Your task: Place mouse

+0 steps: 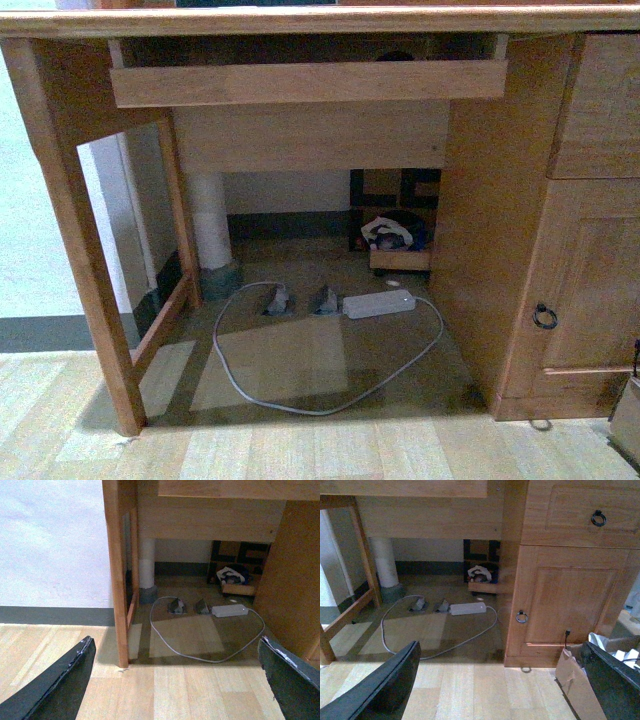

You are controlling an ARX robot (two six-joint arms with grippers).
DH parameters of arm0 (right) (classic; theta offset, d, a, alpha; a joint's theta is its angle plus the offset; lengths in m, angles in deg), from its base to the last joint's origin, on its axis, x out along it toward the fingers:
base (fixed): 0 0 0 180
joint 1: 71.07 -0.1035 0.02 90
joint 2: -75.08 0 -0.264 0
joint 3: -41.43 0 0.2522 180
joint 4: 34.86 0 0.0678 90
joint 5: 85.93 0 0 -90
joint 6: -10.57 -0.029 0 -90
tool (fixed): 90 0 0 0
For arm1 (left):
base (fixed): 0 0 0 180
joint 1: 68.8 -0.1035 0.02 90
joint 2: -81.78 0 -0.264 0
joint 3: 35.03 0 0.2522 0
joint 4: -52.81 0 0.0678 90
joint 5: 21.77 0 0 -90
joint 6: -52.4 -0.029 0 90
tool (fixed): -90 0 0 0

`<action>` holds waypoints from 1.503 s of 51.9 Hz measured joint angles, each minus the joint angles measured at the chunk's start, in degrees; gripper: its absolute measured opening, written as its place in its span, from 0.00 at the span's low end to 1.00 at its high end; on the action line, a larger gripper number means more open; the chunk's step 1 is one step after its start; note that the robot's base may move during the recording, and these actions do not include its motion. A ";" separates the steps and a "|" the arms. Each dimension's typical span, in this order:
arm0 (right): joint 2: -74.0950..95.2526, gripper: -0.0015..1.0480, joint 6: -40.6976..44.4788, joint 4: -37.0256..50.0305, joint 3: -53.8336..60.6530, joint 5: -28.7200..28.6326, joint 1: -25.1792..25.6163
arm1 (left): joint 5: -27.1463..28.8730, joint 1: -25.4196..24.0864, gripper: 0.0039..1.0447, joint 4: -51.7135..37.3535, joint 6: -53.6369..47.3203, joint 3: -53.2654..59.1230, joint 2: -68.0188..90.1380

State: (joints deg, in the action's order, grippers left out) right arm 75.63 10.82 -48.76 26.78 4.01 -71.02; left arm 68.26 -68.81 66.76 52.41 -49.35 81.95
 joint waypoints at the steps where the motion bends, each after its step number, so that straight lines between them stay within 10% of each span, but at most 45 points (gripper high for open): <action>1: 0.00 0.94 0.00 0.00 0.00 0.00 0.00 | 0.00 0.00 0.94 0.02 0.00 0.00 0.00; 78: 0.00 0.94 -0.02 -0.09 0.00 -0.13 0.00 | -0.11 0.00 0.94 0.04 -0.09 0.02 -0.02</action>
State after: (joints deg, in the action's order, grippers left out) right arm 75.63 10.80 -48.85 26.78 3.88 -71.02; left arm 68.16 -68.81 66.81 52.32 -49.33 81.93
